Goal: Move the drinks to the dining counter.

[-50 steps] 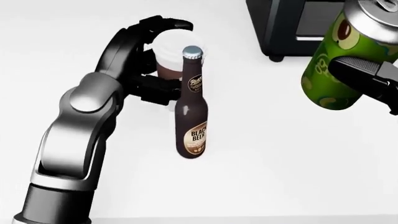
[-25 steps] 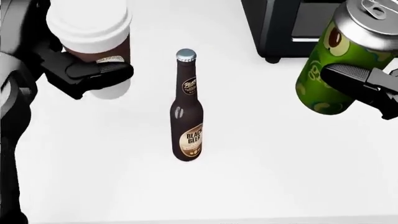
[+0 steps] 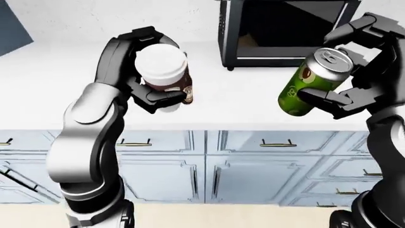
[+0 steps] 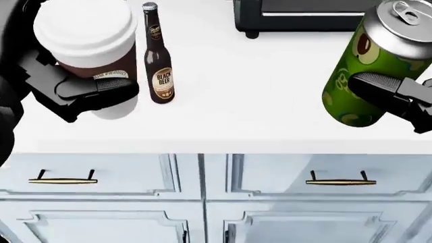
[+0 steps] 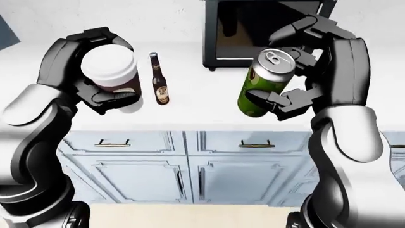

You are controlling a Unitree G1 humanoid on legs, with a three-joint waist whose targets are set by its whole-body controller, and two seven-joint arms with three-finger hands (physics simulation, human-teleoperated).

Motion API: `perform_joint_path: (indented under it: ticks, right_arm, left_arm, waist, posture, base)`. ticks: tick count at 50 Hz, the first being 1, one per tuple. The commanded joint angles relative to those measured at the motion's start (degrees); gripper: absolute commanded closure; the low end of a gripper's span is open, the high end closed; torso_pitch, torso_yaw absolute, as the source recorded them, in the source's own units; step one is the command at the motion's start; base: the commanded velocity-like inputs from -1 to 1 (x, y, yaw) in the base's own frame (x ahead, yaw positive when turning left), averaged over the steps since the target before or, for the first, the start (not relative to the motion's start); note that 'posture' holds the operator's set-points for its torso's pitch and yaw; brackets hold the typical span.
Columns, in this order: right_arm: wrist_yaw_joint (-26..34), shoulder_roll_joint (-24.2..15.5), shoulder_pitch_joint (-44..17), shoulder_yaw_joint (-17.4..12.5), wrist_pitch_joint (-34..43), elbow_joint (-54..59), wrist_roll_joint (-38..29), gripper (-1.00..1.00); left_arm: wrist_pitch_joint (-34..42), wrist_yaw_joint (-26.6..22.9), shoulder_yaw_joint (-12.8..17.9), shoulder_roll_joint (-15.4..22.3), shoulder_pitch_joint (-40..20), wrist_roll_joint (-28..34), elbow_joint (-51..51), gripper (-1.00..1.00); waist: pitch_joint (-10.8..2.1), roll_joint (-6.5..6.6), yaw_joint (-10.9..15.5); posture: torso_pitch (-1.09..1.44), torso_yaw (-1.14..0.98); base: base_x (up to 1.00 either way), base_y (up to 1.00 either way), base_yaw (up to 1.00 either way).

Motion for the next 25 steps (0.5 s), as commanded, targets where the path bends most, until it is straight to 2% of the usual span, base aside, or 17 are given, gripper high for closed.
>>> perform_joint_path:
  ticks: [1,2,4,5,6,7,8,9,10,14,15,16,17,18,19,21,25]
  right_arm:
    - [0.17,0.51,-0.83,0.19,-2.65,-1.33,-0.03,1.00]
    - [0.27,0.66,-0.80,0.20,-2.60,-1.38,-0.02,1.00]
    - [0.53,0.77,-1.15,0.10,-2.13,-1.66,0.27,1.00]
    - [0.55,0.78,-1.16,0.38,-2.02,-1.92,0.21,1.00]
    - [0.77,0.78,-0.88,0.72,-2.50,-2.03,-0.01,1.00]
    - [0.91,0.97,-0.58,0.95,-2.84,-2.00,-0.22,1.00]
    - [1.13,1.09,0.02,1.45,-3.27,-2.02,-0.70,1.00]
    - [1.35,1.44,0.14,1.59,-3.22,-2.10,-0.87,1.00]
    - [1.53,1.60,0.28,1.99,-3.36,-1.93,-1.32,1.00]
    - [2.43,2.78,0.81,3.05,-3.96,-1.54,-2.56,1.00]
    - [2.66,3.14,0.70,3.10,-3.90,-1.50,-2.72,1.00]
    - [2.89,3.35,0.86,3.13,-4.13,-1.42,-2.93,1.00]
    - [3.09,3.65,0.86,3.18,-3.86,-1.69,-2.98,1.00]
    - [3.26,3.90,1.16,3.68,-4.31,-1.55,-3.39,1.00]
    - [3.39,4.19,1.34,4.03,-4.77,-1.31,-3.79,1.00]
    - [3.77,4.61,1.21,4.66,-4.59,-1.53,-4.47,1.00]
    - [4.52,5.41,1.10,5.42,-4.25,-2.07,-5.50,1.00]
  left_arm:
    - [-2.31,0.56,1.20,0.70,-0.60,0.63,-2.44,1.00]
    - [-2.12,0.56,1.24,0.67,-0.49,0.61,-2.69,1.00]
    - [-2.50,0.46,1.34,0.70,-0.14,0.56,-2.65,1.00]
    - [-2.21,0.47,1.42,0.69,-0.23,0.48,-2.89,1.00]
    - [-2.12,0.51,1.40,0.68,-0.20,0.47,-3.01,1.00]
    - [-1.99,0.63,1.31,0.61,0.02,0.52,-3.22,1.00]
    - [-1.74,0.89,0.96,0.59,0.94,0.97,-3.44,1.00]
    - [-1.01,0.90,0.92,0.35,1.26,1.01,-4.37,1.00]
    - [-0.59,0.95,0.75,0.19,1.48,1.16,-5.06,1.00]
    - [-0.51,1.01,0.65,-0.86,2.60,1.09,-6.76,1.00]
    - [-0.09,1.01,0.71,-0.95,2.63,1.01,-7.27,1.00]
    - [0.71,1.06,0.68,-0.98,2.52,0.97,-8.01,1.00]
    - [0.47,1.00,0.72,-1.01,2.89,0.93,-8.18,1.00]
    - [0.39,0.96,0.63,-1.02,3.17,0.94,-8.38,1.00]
    - [0.33,0.96,0.60,-1.04,3.34,0.98,-8.45,1.00]
    - [0.18,0.89,0.73,-1.20,3.96,0.91,-8.83,1.00]
    - [0.28,0.86,0.76,-1.31,4.38,0.82,-9.22,1.00]
  waist:
    - [-0.56,1.07,1.22]
    - [0.86,2.58,1.67]
    - [2.01,4.81,2.35]
    - [2.40,7.05,2.92]
    - [1.10,10.55,3.63]
    - [4.89,7.04,5.12]
    - [2.30,7.03,4.52]
    - [0.98,6.11,4.83]
    - [0.97,4.86,4.90]
    - [2.87,-0.32,4.94]
    - [2.67,-2.21,4.85]
    - [1.45,-5.40,4.65]
    - [4.16,-2.01,4.16]
    - [3.53,-2.67,4.96]
    - [3.04,-2.45,5.10]
    - [2.63,-1.21,5.28]
    - [2.81,1.81,4.78]
  posture:
    - [0.00,0.00]
    - [0.00,0.00]
    - [0.00,0.00]
    - [0.00,0.00]
    - [0.00,0.00]
    - [0.00,0.00]
    - [0.00,0.00]
    - [0.00,0.00]
    - [0.00,0.00]
    - [0.00,0.00]
    - [0.00,0.00]
    - [0.00,0.00]
    - [0.00,0.00]
    - [0.00,0.00]
    - [0.00,0.00]
    - [0.00,0.00]
    - [0.00,0.00]
  base:
    - [-0.63,0.00,1.00]
    - [-0.60,0.00,1.00]
    - [-0.45,0.00,1.00]
    - [-0.35,0.00,1.00]
    - [-0.26,0.00,1.00]
    - [-0.20,0.00,1.00]
    - [-0.19,0.00,1.00]
    - [-0.14,0.00,1.00]
    - [-0.11,0.00,1.00]
    - [-0.07,0.00,1.00]
    - [-0.06,0.00,1.00]
    - [-0.06,0.00,1.00]
    - [-0.06,0.00,1.00]
    - [-0.02,0.00,1.00]
    - [-0.02,0.00,1.00]
    - [-0.02,0.00,1.00]
    - [0.00,0.00,1.00]
